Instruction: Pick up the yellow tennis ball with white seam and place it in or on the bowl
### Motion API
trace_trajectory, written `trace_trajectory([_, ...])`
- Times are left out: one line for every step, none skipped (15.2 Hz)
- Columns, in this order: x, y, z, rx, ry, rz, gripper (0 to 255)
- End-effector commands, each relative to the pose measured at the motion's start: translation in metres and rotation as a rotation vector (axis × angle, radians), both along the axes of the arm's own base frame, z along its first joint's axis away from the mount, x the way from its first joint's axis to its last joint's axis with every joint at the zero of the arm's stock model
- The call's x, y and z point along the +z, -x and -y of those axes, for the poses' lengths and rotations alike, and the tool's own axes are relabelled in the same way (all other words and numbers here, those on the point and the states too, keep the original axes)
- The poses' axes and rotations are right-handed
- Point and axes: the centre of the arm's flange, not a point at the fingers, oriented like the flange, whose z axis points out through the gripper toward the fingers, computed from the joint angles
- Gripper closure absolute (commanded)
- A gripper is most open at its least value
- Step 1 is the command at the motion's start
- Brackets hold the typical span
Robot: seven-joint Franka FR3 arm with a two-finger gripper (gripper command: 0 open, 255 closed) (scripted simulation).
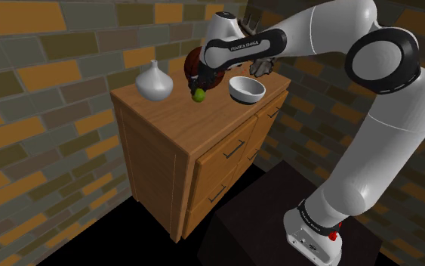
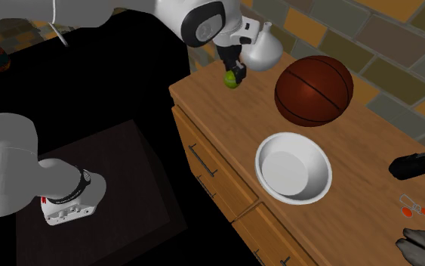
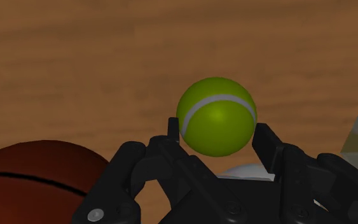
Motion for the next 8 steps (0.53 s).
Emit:
trace_trajectory([0.011,0.000,0.000,0.000,0.000,0.000,255])
trace_trajectory([0.016,0.000,0.000,0.000,0.000,0.000,255])
trace_trajectory([0.022,0.000,0.000,0.000,0.000,0.000,255])
trace_trajectory([0.027,0.000,0.000,0.000,0.000,0.000,255])
trace_trajectory([0.032,0.000,0.000,0.000,0.000,0.000,255])
trace_trajectory([0.037,0.000,0.000,0.000,0.000,0.000,255])
trace_trajectory([0.043,0.000,0.000,0.000,0.000,0.000,255])
trace_trajectory([0.048,0.000,0.000,0.000,0.000,0.000,255])
